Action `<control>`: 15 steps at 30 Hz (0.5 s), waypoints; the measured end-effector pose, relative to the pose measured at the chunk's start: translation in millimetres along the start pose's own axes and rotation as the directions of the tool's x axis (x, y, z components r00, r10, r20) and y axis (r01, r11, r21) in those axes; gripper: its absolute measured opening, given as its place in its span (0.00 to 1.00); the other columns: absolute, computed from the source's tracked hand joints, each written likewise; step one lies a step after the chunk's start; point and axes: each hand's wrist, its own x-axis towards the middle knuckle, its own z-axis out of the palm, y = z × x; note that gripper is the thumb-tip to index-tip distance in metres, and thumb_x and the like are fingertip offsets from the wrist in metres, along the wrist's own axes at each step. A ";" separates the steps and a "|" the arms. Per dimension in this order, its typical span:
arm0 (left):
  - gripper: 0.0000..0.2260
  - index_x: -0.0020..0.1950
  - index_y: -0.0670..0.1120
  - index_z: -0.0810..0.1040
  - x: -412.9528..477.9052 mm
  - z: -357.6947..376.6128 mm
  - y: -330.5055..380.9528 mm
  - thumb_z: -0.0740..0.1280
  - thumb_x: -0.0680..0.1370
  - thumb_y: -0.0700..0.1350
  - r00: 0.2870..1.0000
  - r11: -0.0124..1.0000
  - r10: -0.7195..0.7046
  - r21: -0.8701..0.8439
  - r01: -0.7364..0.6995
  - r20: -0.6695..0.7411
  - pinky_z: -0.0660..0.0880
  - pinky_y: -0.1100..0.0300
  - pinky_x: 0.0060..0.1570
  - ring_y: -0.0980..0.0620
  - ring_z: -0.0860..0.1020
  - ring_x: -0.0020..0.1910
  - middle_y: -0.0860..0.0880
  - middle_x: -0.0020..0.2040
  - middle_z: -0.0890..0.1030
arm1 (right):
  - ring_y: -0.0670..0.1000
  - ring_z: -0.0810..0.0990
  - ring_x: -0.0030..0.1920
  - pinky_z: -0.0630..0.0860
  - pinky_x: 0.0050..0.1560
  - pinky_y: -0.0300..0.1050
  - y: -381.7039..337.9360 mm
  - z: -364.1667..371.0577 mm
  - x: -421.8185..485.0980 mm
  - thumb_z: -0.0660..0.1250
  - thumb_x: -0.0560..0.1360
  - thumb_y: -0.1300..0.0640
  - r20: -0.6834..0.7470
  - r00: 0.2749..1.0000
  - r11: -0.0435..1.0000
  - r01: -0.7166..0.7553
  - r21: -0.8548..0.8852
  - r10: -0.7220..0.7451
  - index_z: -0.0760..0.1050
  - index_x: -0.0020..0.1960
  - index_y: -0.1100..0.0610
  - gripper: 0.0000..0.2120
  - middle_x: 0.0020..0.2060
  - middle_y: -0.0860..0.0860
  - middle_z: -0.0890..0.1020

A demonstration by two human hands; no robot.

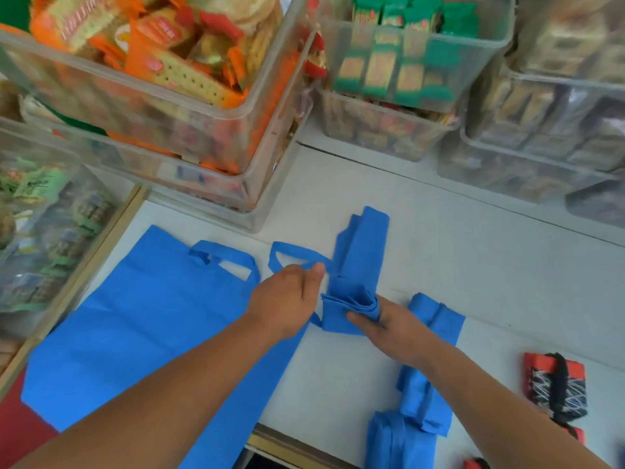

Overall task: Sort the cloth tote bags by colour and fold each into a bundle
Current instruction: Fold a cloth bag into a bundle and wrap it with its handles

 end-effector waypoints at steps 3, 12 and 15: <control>0.16 0.59 0.49 0.77 6.3 4.9 -20.2 0.56 0.84 0.56 0.970 0.983 0.142 0.141 -0.115 -0.199 0.78 0.49 0.49 0.47 0.79 0.55 0.53 0.62 0.74 | 0.47 0.81 0.50 0.76 0.55 0.42 -13.8 -6.5 14.6 0.61 0.80 0.37 -0.026 0.992 0.986 -0.118 0.115 0.122 0.78 0.52 0.46 0.14 0.47 0.45 0.84; 0.26 0.68 0.43 0.77 53.6 15.6 -27.4 0.61 0.80 0.61 0.822 0.776 0.567 0.364 -0.515 -0.046 0.56 0.49 0.79 0.48 0.60 0.80 0.47 0.73 0.73 | 0.44 0.82 0.47 0.77 0.48 0.40 -21.8 -39.4 61.5 0.62 0.81 0.40 -0.229 0.934 0.889 -0.157 0.430 0.275 0.80 0.49 0.48 0.14 0.46 0.43 0.85; 0.27 0.68 0.43 0.77 79.8 20.7 -17.6 0.54 0.81 0.61 0.834 0.767 0.552 0.388 -0.511 0.008 0.54 0.52 0.79 0.47 0.63 0.78 0.47 0.70 0.76 | 0.46 0.83 0.52 0.80 0.54 0.48 -9.9 -44.7 79.0 0.64 0.81 0.43 -0.333 0.887 0.841 -0.105 0.531 0.321 0.78 0.56 0.46 0.10 0.50 0.43 0.85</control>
